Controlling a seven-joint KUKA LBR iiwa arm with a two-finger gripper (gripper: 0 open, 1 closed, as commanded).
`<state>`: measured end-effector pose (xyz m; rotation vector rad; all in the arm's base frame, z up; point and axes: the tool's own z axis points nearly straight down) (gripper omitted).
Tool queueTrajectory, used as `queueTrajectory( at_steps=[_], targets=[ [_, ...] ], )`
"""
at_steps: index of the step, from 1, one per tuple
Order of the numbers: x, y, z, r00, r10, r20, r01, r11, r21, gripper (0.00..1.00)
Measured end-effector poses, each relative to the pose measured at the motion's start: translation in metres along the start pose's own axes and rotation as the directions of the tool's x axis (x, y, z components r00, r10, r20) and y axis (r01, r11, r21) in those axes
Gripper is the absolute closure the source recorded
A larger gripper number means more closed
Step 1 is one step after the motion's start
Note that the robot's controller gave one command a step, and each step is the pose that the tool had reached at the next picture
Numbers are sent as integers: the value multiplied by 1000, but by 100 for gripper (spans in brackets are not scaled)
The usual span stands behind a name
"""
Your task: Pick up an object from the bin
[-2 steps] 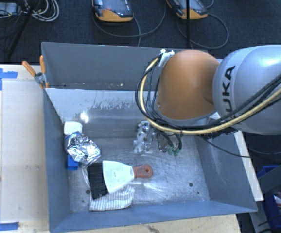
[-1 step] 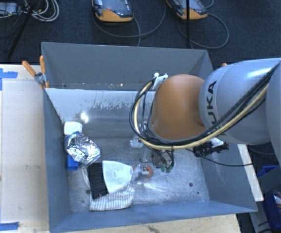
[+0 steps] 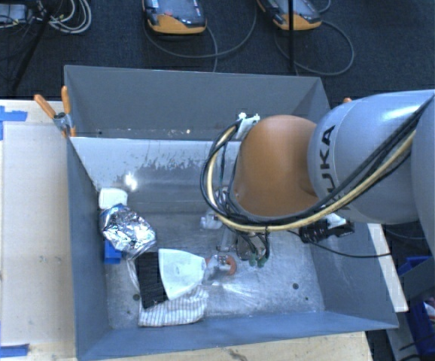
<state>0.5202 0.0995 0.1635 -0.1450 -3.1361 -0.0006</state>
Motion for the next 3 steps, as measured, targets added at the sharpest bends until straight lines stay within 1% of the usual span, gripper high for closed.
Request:
queueTrajectory(
  at_steps=[1, 2, 3],
  targets=[
    [0, 20, 77, 998, -65, -10, 65, 998, 5, 100],
    [0, 20, 77, 998, -64, -10, 64, 998, 5, 100],
    [2, 26, -79, 999, -38, 7, 38, 999, -2, 100]
  ],
)
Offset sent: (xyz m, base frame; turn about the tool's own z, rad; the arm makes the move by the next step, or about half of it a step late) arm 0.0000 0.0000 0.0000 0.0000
